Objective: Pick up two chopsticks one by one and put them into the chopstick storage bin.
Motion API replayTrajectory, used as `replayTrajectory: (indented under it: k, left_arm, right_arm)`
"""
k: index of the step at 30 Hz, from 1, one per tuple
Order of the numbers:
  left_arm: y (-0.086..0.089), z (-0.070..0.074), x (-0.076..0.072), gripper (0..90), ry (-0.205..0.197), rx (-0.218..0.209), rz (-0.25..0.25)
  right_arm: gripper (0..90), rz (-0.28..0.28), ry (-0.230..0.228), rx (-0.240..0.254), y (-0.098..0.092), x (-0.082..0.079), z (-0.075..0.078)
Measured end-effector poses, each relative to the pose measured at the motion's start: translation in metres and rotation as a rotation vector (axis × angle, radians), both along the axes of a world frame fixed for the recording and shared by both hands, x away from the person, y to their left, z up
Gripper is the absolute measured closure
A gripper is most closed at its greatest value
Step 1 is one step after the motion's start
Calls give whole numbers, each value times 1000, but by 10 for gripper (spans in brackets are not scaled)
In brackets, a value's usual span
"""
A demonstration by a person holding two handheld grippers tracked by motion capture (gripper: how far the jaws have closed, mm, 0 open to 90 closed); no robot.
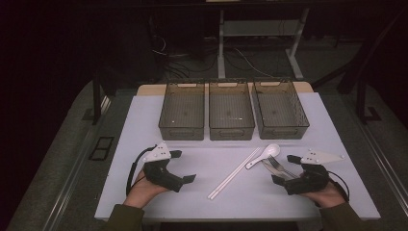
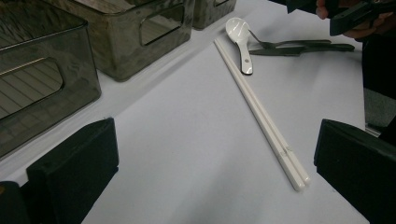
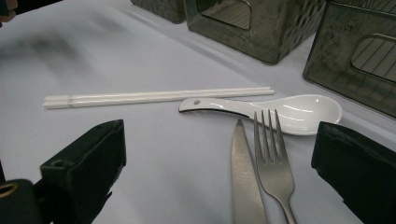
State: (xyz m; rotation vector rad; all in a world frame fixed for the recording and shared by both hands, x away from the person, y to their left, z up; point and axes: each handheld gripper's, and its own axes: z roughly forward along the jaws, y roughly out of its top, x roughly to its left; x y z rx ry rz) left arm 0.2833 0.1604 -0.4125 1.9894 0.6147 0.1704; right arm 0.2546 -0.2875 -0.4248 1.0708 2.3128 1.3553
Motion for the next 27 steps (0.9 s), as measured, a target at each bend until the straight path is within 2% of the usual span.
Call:
replayTrajectory:
  k: [10, 20, 27]
  left_arm:
    - [-7, 0, 3, 0, 6, 23, 8]
    - [-25, -1, 5, 18, 0, 43, -37]
    - [-40, -4, 7, 75, 2, 52, -57]
  right_arm:
    - [30, -1, 9, 5, 0, 2, -1]
    - [31, -1, 10, 3, 1, 1, 0]
    - [30, -1, 12, 2, 1, 1, -1]
